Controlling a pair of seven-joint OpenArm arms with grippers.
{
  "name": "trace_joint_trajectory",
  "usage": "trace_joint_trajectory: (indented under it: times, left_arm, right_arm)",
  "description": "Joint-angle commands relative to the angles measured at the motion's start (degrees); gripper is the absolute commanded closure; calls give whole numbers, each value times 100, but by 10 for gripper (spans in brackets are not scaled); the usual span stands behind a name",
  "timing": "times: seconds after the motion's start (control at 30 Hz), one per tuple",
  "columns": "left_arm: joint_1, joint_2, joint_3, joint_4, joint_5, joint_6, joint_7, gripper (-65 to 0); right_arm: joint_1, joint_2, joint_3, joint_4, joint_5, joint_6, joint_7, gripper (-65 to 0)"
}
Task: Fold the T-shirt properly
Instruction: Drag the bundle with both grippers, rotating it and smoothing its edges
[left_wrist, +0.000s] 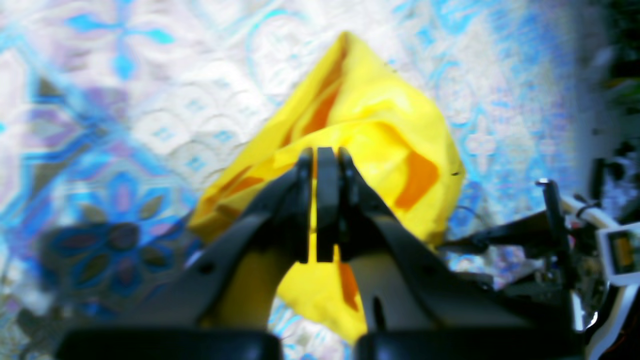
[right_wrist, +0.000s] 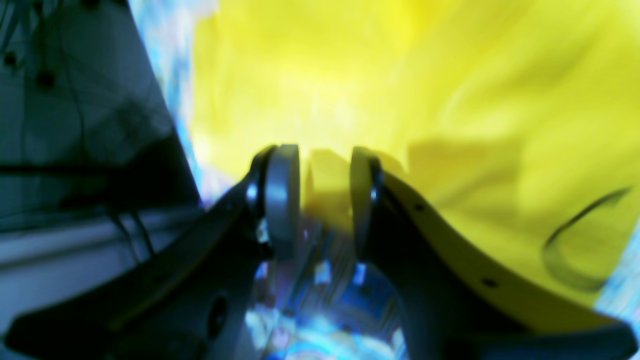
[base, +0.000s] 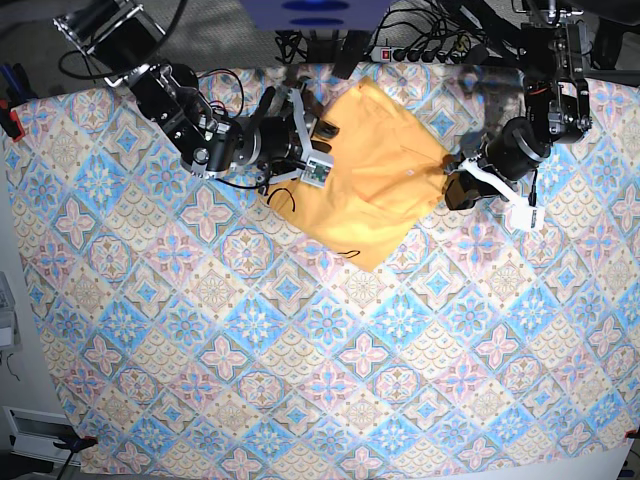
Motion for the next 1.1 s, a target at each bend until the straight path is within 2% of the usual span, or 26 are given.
trace_joint_trajectory:
  times: [0.0, 0.1, 0.2, 0.33, 0.47, 0.6, 0.8, 0.93, 1.07]
  left_arm:
    - [-175, 8, 78, -2, -67, -26, -98, -1]
    - [-430, 131, 474, -539, 117, -8, -98, -1]
    - [-632, 219, 825, -1057, 240, -8, -142, -1]
    - [-869, 298, 1247, -1409, 267, 18, -151, -1]
    - [-966, 298, 1502, -1734, 530, 27, -151, -1]
    - [-1151, 307, 1485, -2270, 794, 27, -151, -1]
    - [-1124, 307, 1485, -2279, 1374, 27, -151, -1]
    - [-1098, 307, 1502, -2139, 1471, 27, -116, 0]
    - [-834, 280, 1485, -1330, 1330, 27, -124, -1]
  right_arm:
    - [65, 3, 114, 129, 56, 22, 63, -169]
    - [73, -41, 474, 138, 56, 22, 72, -169]
    - [117, -304, 773, 129, 47, 22, 72, -169]
    - [328, -515, 1274, 85, -393, 22, 72, -169]
    - [522, -630, 1406, -38, -920, 22, 37, -168]
    - [742, -841, 1433, -557, -1105, 22, 72, -157]
    - [882, -1043, 1406, -1172, -1448, 22, 257, -71]
    - [891, -1069, 1406, -1207, -1536, 22, 441, -71]
    - [909, -1131, 1406, -1163, -1536, 22, 468, -71]
